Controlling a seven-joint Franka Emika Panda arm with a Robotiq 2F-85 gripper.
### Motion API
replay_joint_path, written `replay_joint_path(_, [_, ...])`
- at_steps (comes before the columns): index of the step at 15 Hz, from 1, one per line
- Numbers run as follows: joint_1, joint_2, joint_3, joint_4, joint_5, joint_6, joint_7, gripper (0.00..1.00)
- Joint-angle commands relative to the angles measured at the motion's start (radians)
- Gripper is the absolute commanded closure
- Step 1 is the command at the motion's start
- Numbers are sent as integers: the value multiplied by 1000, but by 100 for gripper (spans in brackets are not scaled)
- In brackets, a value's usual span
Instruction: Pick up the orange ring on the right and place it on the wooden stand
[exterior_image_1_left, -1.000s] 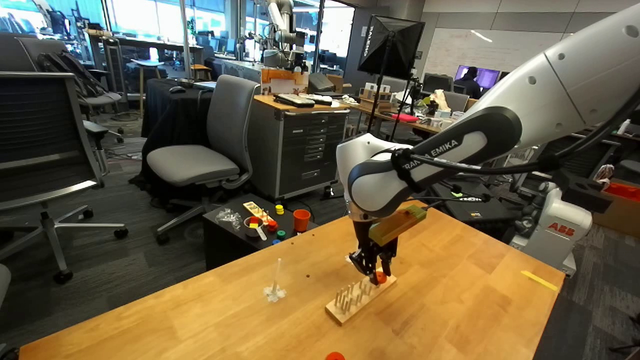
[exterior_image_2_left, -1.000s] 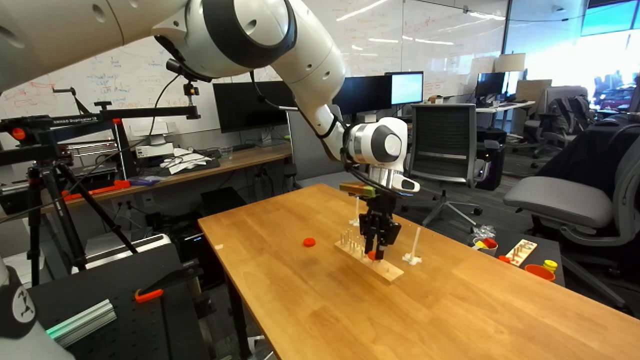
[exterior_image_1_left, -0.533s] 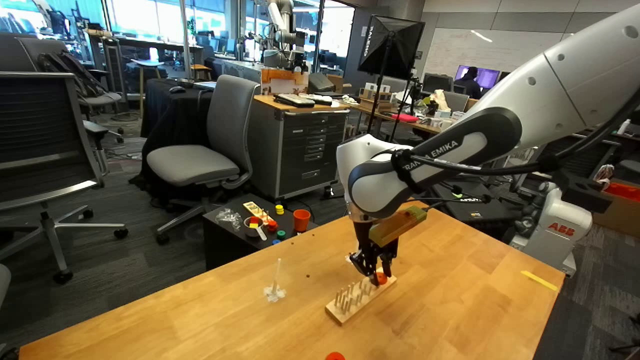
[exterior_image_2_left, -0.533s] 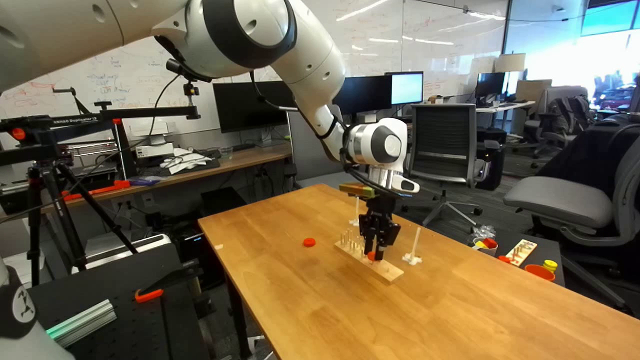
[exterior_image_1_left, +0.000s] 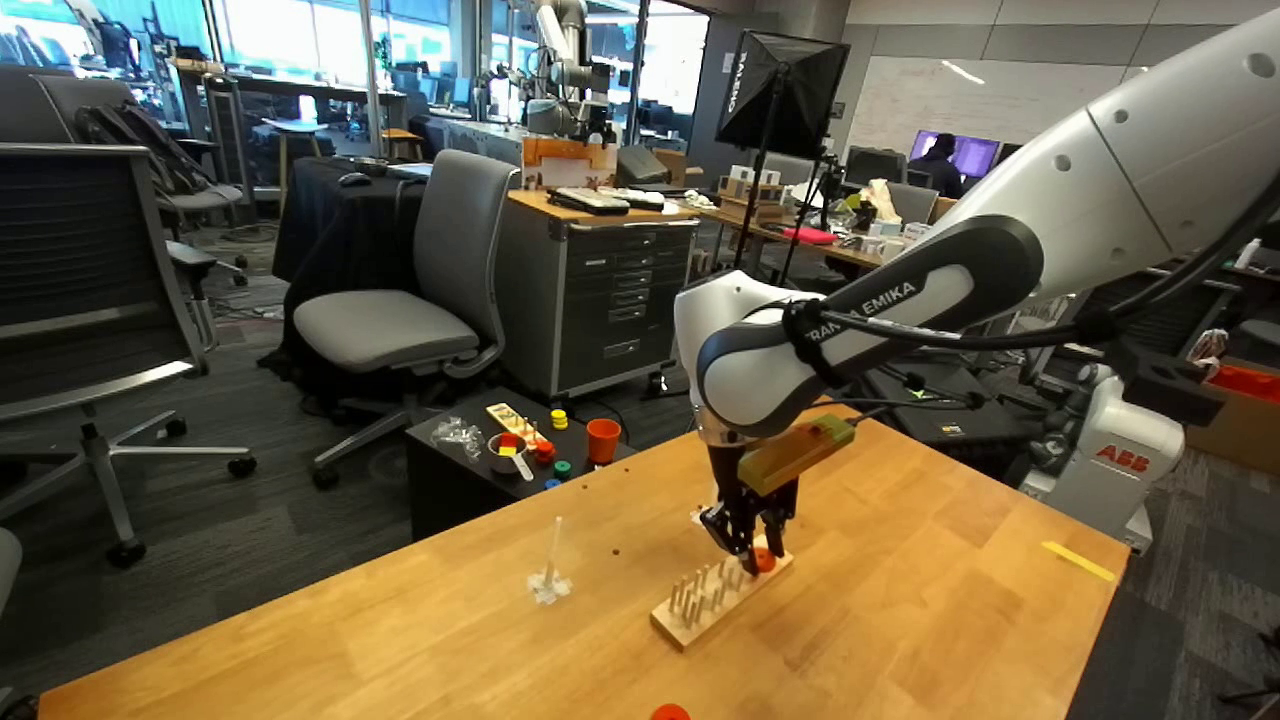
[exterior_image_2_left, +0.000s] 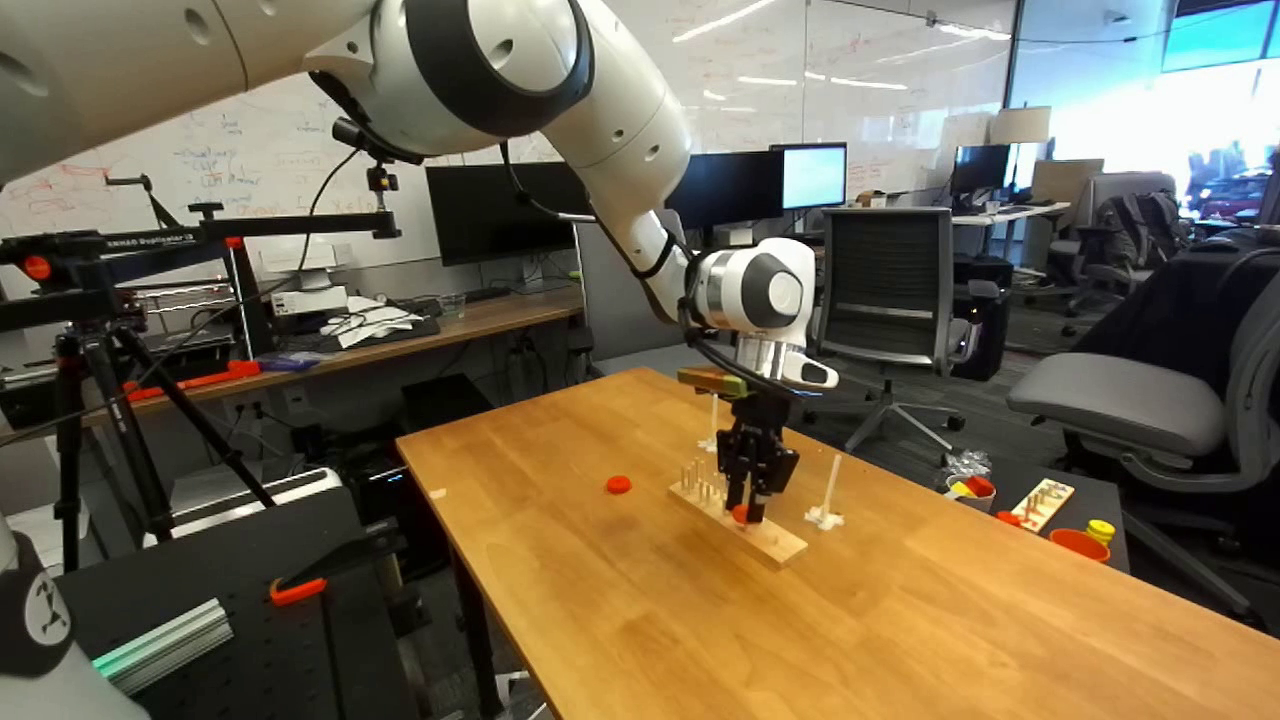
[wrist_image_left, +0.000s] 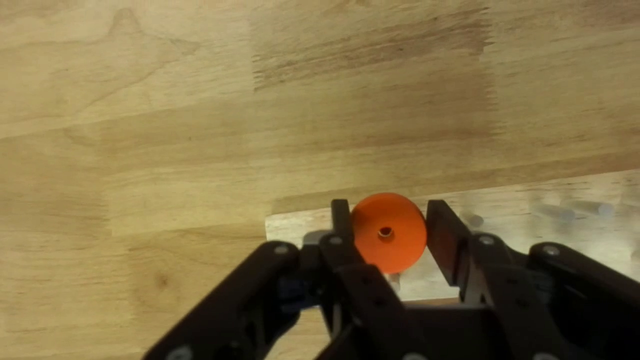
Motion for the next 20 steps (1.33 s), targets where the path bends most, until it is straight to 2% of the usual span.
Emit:
replay_joint_path(1, [-10, -27, 8, -35, 22, 10, 10, 83])
replay_joint_path(12, [-21, -5, 6, -39, 37, -1, 13, 83])
replay_joint_path(13, [-21, -7, 7, -41, 38, 0, 14, 74])
replay_joint_path(14, [-20, -10, 8, -43, 39, 0, 13, 33])
replay_joint_path(15, [-15, -17, 6, -46, 34, 3, 12, 32])
replay_joint_path(19, [2, -64, -1, -61, 16, 3, 9, 3])
replay_joint_path(20, [8, -85, -4, -67, 11, 7, 10, 0])
